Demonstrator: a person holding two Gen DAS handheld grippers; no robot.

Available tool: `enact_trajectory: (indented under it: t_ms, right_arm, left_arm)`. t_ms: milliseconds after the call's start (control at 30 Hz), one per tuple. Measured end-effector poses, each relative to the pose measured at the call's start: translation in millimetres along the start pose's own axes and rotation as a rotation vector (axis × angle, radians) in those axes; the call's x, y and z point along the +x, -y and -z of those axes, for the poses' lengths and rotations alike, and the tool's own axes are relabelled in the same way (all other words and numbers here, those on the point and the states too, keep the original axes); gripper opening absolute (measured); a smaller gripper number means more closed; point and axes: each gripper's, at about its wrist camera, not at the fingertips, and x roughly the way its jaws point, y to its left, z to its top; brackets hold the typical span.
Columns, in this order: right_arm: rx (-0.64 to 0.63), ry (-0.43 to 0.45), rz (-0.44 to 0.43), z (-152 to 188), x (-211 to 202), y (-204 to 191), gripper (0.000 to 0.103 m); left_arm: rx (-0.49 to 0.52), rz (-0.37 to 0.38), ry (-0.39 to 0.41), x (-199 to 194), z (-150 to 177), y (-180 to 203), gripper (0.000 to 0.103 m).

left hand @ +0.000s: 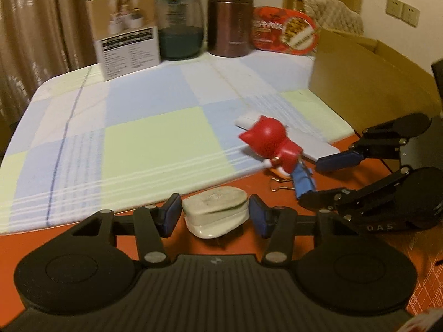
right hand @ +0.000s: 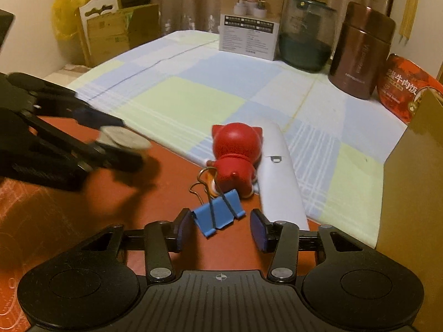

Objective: Organize rigid objects
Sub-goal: 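Grasp the white plug adapter with the left tool while the right tool grasps the blue binder clip, then carry the plug adapter and binder clip over the cardboard box with both tools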

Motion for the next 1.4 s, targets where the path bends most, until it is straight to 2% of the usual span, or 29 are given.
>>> enact_trajectory:
  t_ms: [133,267,400,433,467,833,1067,1267,1400]
  right_arm:
    - [-0.018,0.025,-0.016,0,6,4,0.052]
    - [-0.034,0.052,-0.041,-2,12,5,0.052]
    - [0.008,0.054,-0.068,-4,15,8,0.051]
    - [0.010,0.047,-0.065,-5,14,7,0.049]
    - [0.010,0.043,-0.064,-5,13,5,0.039]
    - [0.091,-0.023,-0.031,-13,-5,-2,0.038]
    - [0.115,-0.012,-0.032,-15,-10,2,0.038]
    - [0.128,0.007,-0.033,-18,-20,1,0.038]
    - [0.139,0.030,-0.029,-18,-30,0,0.038]
  left_arm:
    - [-0.007,0.006,0.012,-4,-2,0,0.047]
    - [0.000,0.020,0.011,-3,-1,4,0.046]
    - [-0.013,0.029,0.013,-5,1,4,0.046]
    - [-0.015,0.028,0.014,-5,1,4,0.046]
    - [-0.016,0.027,0.016,-5,2,4,0.046]
    - [0.047,-0.025,0.026,0,9,16,0.048]
    - [-0.008,-0.026,0.040,3,10,11,0.048]
    - [-0.104,-0.013,0.027,-1,10,4,0.047]
    - [-0.123,-0.006,0.027,-9,12,6,0.047]
